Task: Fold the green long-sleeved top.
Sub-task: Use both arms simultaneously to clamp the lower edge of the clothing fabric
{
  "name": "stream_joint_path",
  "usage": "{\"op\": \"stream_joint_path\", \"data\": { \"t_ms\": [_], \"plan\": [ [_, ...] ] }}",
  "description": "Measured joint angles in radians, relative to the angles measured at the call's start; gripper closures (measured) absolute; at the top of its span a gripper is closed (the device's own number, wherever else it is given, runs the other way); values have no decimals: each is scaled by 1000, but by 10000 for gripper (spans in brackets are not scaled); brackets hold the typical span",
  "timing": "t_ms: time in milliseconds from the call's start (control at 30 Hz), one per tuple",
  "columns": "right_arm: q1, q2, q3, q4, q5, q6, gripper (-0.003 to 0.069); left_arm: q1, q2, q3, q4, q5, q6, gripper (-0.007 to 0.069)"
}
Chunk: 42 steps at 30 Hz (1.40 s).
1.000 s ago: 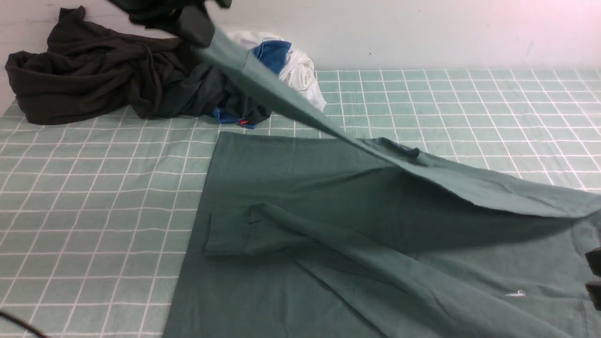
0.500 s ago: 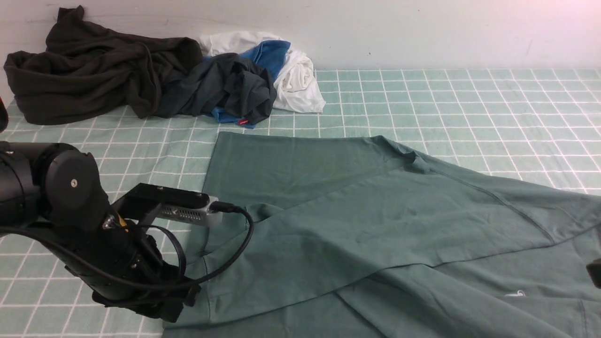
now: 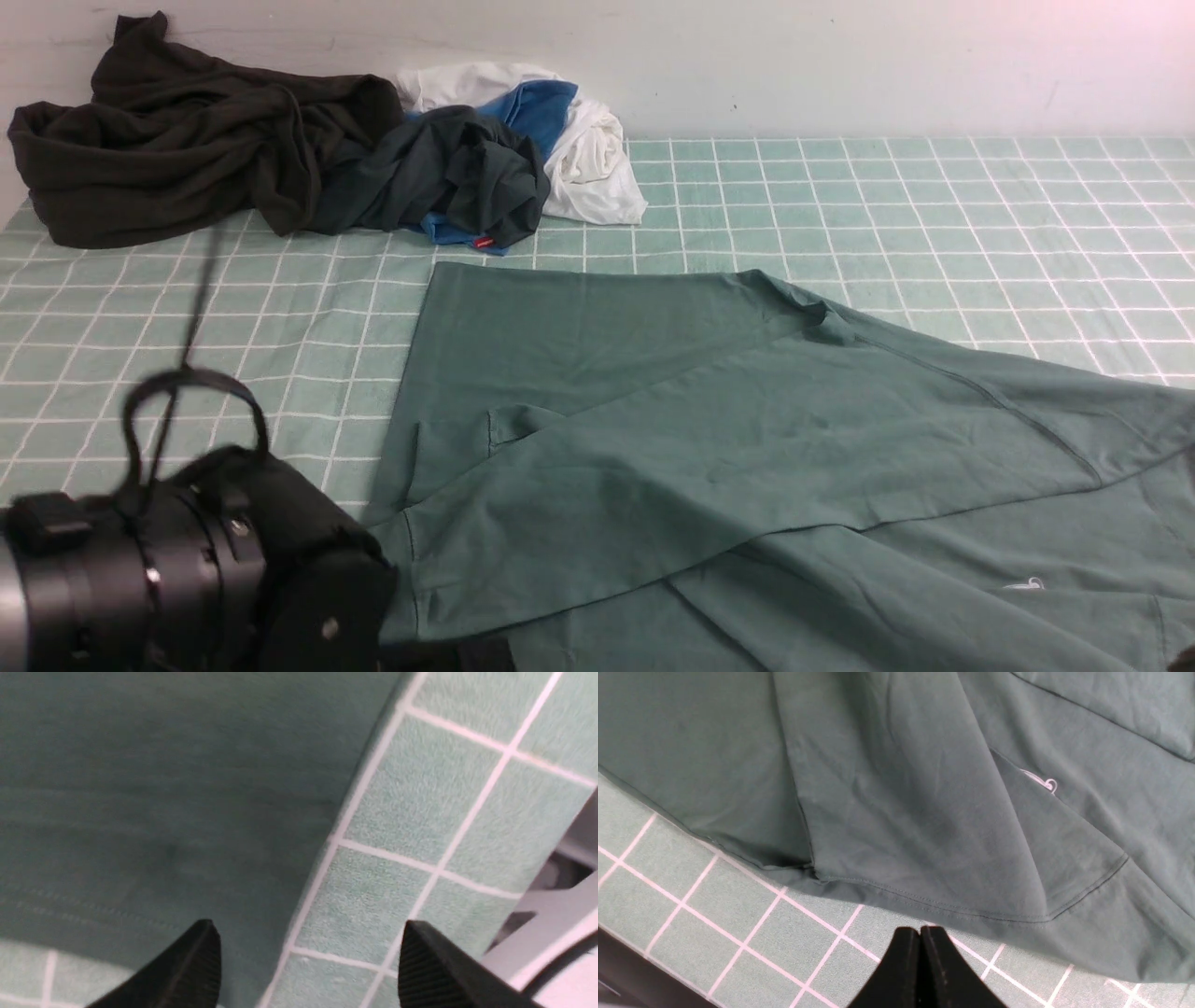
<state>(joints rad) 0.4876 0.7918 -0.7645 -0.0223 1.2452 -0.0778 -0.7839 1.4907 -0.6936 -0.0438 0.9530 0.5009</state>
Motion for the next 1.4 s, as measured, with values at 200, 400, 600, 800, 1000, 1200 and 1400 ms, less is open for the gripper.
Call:
{"op": "stream_joint_path", "data": {
  "t_ms": [200, 400, 600, 800, 1000, 1200, 1400],
  "plan": [
    [0, 0, 0, 5, 0, -1, 673, -26, 90, 6, 100, -85, -50, 157],
    [0, 0, 0, 6, 0, -3, 673, -28, 97, 3, 138, -81, -148, 223],
    [0, 0, 0, 6, -14, -4, 673, -29, 93, 4, 138, -75, -186, 318],
    [0, 0, 0, 6, -25, -4, 673, -29, 93, 4, 138, -69, -189, 402],
    [0, 0, 0, 6, -26, -4, 673, -29, 93, 4, 138, -65, -189, 479],
    [0, 0, 0, 3, -28, -4, 673, -29, 85, 6, 148, -66, -192, 562],
    [0, 0, 0, 2, -29, -25, 673, -29, 78, -12, 154, -63, -218, 618]
  ]
}}
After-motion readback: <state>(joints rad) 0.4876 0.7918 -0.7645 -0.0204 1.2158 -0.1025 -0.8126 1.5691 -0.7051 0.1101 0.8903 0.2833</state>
